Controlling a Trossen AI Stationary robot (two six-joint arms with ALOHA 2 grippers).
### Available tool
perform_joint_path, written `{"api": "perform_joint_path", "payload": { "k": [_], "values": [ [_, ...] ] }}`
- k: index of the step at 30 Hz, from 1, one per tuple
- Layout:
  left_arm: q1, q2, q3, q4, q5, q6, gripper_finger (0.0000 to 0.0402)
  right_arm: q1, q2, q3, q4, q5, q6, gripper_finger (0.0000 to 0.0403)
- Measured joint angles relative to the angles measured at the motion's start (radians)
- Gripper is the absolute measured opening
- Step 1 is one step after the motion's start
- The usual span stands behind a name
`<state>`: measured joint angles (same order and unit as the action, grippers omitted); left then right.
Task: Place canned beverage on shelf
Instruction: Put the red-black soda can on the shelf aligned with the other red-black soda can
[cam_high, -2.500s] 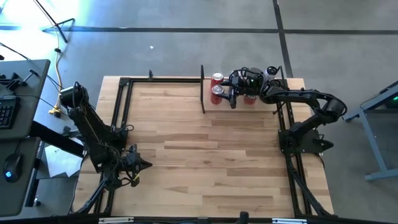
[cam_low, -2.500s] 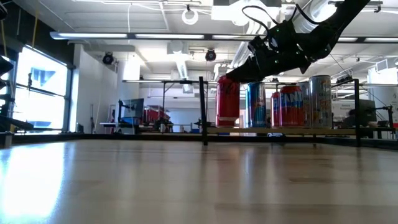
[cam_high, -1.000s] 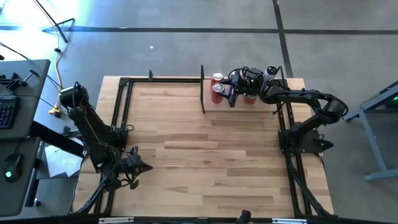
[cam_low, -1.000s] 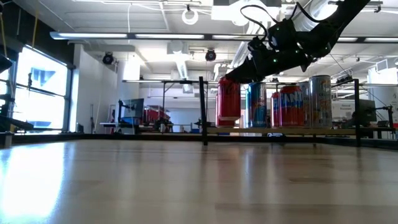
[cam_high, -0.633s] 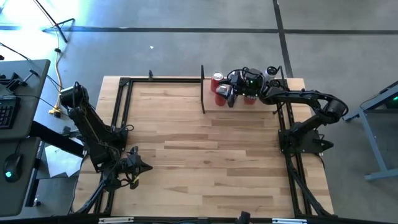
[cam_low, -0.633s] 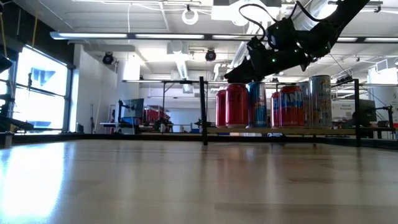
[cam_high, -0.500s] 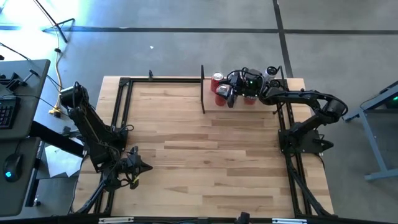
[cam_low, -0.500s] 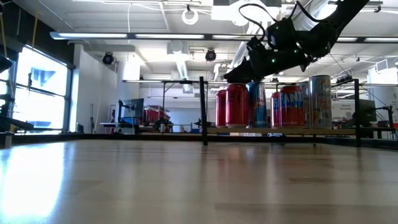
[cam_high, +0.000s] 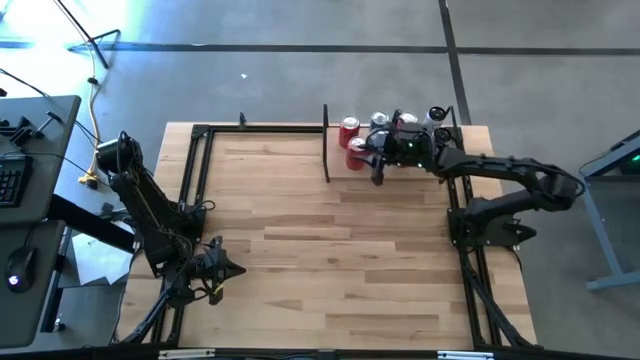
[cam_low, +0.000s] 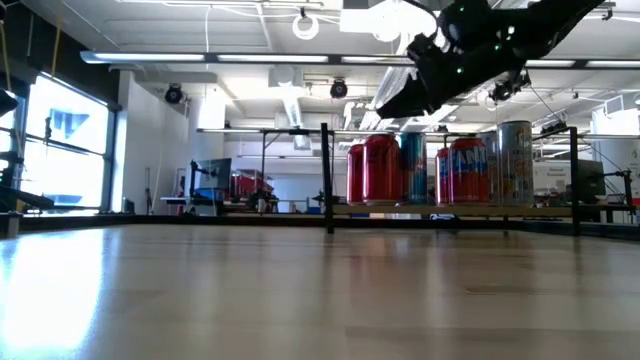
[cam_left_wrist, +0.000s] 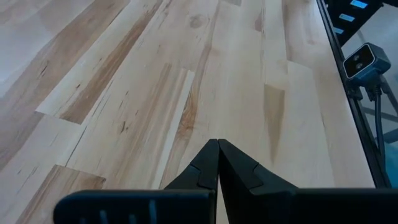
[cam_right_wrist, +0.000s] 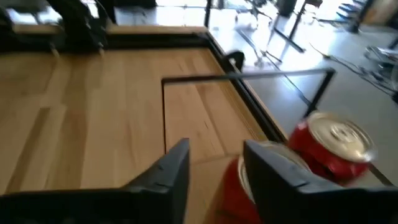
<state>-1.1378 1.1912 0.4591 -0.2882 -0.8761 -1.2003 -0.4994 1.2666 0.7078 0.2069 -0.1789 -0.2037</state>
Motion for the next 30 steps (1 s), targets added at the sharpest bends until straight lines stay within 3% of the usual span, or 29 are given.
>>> {"api": "perform_joint_path", "payload": {
  "k": [5, 7, 11, 17, 30],
  "values": [
    [0.004, 0.000, 0.000, 0.001, -0.001, 0.004, 0.0000, 0.073, -0.076, 0.002, -0.196, 0.172, 0.004, 0.0028],
    [0.008, 0.000, 0.000, 0.002, -0.001, 0.005, 0.0000, 0.098, -0.076, 0.002, -0.271, 0.241, 0.018, 0.0008],
    [0.019, 0.000, 0.000, 0.000, 0.001, 0.008, 0.0000, 0.128, -0.038, 0.002, -0.357, 0.336, 0.078, 0.0018],
    [0.038, 0.000, 0.000, 0.000, 0.005, 0.008, 0.0000, 0.136, 0.066, -0.004, -0.317, 0.485, 0.114, 0.0004],
    [0.178, 0.000, 0.000, 0.017, 0.042, 0.081, 0.0000, 0.135, 0.220, -0.004, -0.126, 0.539, 0.122, 0.0002]
  ]
}}
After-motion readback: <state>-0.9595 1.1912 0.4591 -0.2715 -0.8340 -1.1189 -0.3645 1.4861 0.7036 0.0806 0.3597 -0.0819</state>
